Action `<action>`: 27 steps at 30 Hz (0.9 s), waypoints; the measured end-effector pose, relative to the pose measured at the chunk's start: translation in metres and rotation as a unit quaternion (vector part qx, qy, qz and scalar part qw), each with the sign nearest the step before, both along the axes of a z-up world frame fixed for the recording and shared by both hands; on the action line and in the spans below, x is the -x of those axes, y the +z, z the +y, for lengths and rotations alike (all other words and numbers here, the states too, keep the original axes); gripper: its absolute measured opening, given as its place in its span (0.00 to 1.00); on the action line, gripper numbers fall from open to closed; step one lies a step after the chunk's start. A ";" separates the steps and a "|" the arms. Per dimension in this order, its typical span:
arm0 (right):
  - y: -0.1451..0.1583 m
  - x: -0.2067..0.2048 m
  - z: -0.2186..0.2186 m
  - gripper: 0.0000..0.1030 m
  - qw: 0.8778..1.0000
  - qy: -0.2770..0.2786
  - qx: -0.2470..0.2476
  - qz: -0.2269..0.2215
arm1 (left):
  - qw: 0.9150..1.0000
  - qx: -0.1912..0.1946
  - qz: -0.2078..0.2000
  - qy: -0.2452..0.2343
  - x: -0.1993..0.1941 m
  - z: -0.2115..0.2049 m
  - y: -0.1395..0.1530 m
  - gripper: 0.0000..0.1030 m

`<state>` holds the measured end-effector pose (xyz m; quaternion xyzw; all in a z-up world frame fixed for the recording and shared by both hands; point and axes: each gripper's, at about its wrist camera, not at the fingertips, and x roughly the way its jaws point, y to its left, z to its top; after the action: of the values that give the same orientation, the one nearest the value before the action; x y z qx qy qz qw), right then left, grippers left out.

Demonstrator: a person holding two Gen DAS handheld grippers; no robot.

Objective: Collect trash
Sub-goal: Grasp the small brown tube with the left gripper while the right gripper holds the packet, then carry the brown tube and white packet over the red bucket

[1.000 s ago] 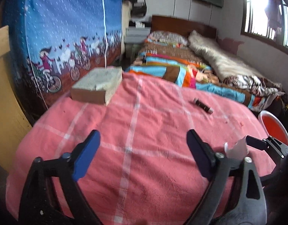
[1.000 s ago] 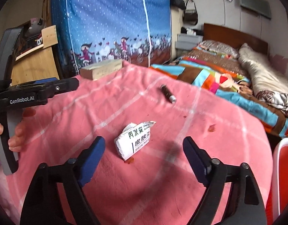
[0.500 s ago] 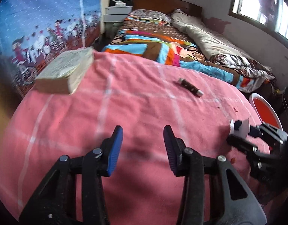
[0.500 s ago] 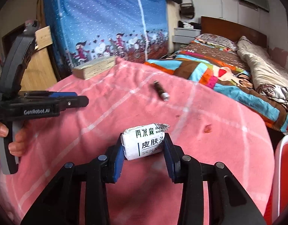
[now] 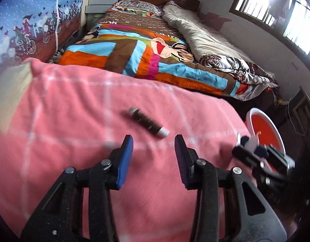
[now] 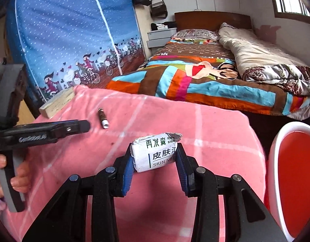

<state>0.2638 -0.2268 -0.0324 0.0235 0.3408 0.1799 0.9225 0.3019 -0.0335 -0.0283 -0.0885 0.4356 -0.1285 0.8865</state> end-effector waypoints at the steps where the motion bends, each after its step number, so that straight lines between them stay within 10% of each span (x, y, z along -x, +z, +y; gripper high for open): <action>1: 0.001 0.000 -0.001 0.35 1.000 -0.001 -0.001 -0.001 | 1.000 0.000 0.005 0.007 -0.004 -0.002 -0.002 0.38; 11: 0.002 0.000 -0.007 0.35 1.000 -0.001 -0.008 -0.005 | 0.997 -0.038 0.028 0.065 -0.025 -0.018 -0.012 0.08; 18: 0.003 0.001 -0.010 0.35 1.000 -0.010 -0.012 -0.009 | 0.998 -0.035 0.015 0.044 -0.016 -0.021 -0.011 0.07; 27: 0.016 0.018 -0.014 0.35 0.997 -0.016 -0.025 -0.069 | 0.994 -0.004 -0.112 0.012 0.036 -0.021 0.022 0.07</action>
<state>0.2455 -0.2411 -0.0165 0.0393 0.2709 0.1744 0.9459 0.2663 -0.0548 -0.0064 -0.0752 0.3328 -0.1254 0.9316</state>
